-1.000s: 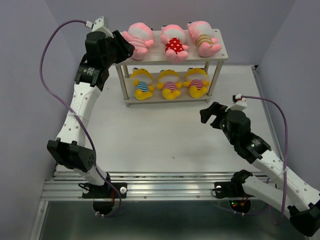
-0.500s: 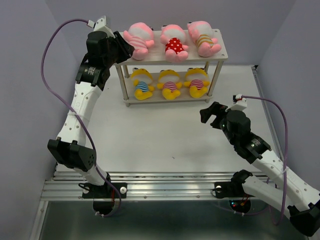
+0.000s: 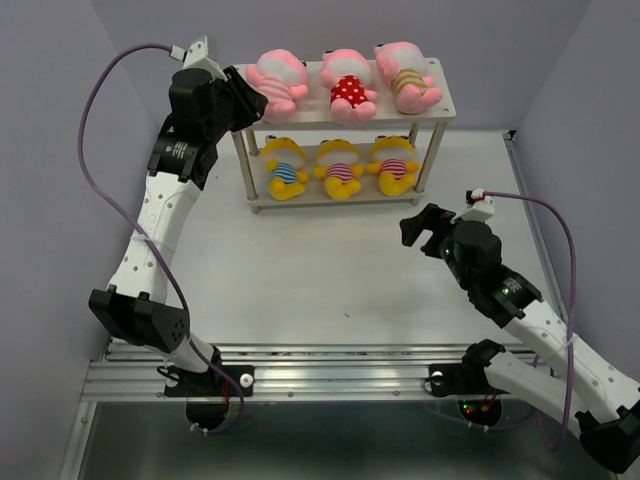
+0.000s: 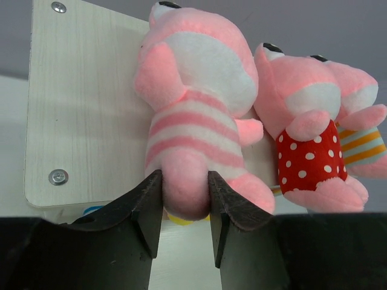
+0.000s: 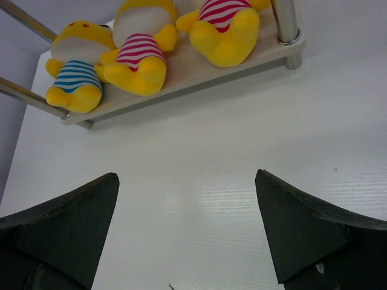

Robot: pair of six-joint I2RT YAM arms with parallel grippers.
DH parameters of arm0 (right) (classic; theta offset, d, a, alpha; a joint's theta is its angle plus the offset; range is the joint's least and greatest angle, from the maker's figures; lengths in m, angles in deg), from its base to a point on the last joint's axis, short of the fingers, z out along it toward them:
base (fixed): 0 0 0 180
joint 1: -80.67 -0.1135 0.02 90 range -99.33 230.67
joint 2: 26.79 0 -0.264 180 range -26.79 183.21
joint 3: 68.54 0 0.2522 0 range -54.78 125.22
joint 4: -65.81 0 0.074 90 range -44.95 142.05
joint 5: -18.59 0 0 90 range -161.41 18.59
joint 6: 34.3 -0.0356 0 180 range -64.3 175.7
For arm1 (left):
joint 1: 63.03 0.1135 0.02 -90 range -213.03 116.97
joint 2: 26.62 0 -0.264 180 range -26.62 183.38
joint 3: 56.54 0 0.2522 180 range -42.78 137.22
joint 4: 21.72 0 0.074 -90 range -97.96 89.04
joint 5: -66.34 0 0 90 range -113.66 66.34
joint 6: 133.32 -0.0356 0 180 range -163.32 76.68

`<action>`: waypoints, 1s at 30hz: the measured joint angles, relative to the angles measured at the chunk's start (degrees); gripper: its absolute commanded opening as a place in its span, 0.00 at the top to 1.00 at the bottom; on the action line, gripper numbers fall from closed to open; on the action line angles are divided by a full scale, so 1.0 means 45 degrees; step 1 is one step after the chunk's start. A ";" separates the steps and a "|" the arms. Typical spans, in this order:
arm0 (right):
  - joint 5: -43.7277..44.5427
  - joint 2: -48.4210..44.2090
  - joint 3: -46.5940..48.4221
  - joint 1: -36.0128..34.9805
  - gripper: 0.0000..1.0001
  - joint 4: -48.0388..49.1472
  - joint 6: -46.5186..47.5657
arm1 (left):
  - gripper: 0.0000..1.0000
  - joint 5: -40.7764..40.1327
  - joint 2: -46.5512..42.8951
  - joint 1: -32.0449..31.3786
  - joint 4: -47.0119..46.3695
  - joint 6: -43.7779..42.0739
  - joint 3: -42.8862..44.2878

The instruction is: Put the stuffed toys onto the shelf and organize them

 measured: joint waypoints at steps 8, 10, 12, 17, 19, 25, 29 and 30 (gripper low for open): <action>0.0005 -0.0073 0.0000 0.0000 0.00 0.0000 0.0000 | 0.56 -0.0165 -0.0073 -0.0024 -0.0058 0.0107 -0.0078; 0.0010 -0.0092 -0.0005 0.0000 0.00 0.0000 0.0000 | 0.56 -0.0257 -0.0073 -0.0044 -0.0068 0.0141 -0.0083; 0.0034 -0.0107 -0.0005 0.0000 0.00 0.0000 0.0000 | 0.56 -0.0287 -0.0073 -0.0058 -0.0107 0.0155 -0.0083; 0.0087 -0.0253 -0.0005 0.0000 0.00 0.0000 0.0000 | 0.48 -0.0325 -0.0073 -0.0078 -0.0214 0.0238 -0.0141; 0.0092 -0.0272 -0.0005 0.0000 0.00 0.0000 0.0000 | 0.45 -0.0364 -0.0073 -0.0078 -0.0253 0.0282 -0.0209; 0.0092 -0.0272 -0.0005 0.0000 0.00 -0.0005 0.0000 | 0.30 -0.0369 -0.0073 -0.0083 -0.0355 0.0355 -0.0321; 0.0092 -0.0272 -0.0005 0.0000 0.00 -0.0005 0.0000 | 0.17 -0.0355 -0.0073 -0.0083 -0.0447 0.0355 -0.0321; 0.0092 -0.0272 -0.0005 0.0000 0.00 -0.0005 0.0000 | 0.15 -0.0340 -0.0073 -0.0083 -0.0452 0.0345 -0.0321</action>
